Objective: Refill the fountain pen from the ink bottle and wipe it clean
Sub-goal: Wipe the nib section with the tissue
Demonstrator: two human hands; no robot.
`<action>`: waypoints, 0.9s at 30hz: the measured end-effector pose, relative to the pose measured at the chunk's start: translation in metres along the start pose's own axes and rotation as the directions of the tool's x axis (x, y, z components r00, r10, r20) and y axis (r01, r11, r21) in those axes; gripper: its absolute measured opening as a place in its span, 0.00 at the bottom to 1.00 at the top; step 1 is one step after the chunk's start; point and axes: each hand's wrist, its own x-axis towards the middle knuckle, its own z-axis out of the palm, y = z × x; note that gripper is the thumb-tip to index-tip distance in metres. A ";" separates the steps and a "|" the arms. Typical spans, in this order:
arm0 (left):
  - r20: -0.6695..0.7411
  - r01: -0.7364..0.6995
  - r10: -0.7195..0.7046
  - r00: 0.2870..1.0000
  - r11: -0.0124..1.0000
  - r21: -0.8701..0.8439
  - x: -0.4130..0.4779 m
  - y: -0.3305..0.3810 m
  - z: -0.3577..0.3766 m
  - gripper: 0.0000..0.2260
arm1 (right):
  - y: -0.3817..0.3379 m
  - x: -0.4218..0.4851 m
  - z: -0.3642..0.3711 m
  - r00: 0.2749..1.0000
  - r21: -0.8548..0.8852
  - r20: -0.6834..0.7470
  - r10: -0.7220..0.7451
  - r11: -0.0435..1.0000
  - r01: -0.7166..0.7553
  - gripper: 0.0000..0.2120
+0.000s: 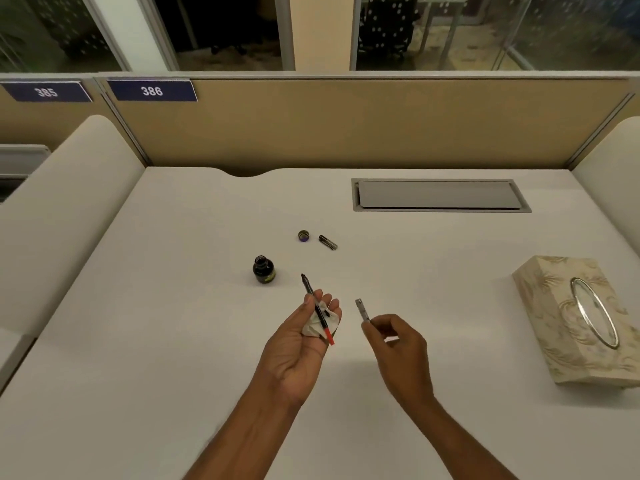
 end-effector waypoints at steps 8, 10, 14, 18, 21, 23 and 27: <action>0.111 -0.019 0.022 0.994 0.999 -0.027 -0.021 -0.002 0.027 0.13 | -0.065 -0.070 -0.057 0.990 0.107 0.128 -0.065 0.993 0.052 0.03; 0.133 -0.029 0.033 0.991 0.999 -0.029 -0.028 -0.007 0.034 0.15 | -0.072 -0.074 -0.062 0.988 0.113 0.136 -0.076 0.992 0.061 0.04; 0.169 -0.028 0.031 0.985 0.999 -0.016 -0.037 -0.015 0.043 0.15 | -0.082 -0.077 -0.067 0.986 0.097 0.138 -0.095 0.992 0.082 0.04; 0.195 -0.032 0.031 0.980 0.999 0.003 -0.045 -0.020 0.048 0.15 | -0.085 -0.079 -0.074 0.987 0.089 0.122 -0.104 0.992 0.094 0.04; 0.208 -0.033 0.032 0.978 0.999 0.001 -0.049 -0.024 0.051 0.15 | -0.085 -0.080 -0.079 0.988 0.095 0.115 -0.106 0.991 0.095 0.04; 0.215 -0.035 0.032 0.976 0.999 0.012 -0.051 -0.027 0.053 0.14 | -0.086 -0.081 -0.082 0.988 0.101 0.114 -0.108 0.990 0.097 0.05; 0.211 -0.064 0.051 0.976 0.996 0.056 -0.053 -0.033 0.053 0.12 | -0.088 -0.081 -0.083 0.988 0.116 0.105 -0.109 0.989 0.097 0.06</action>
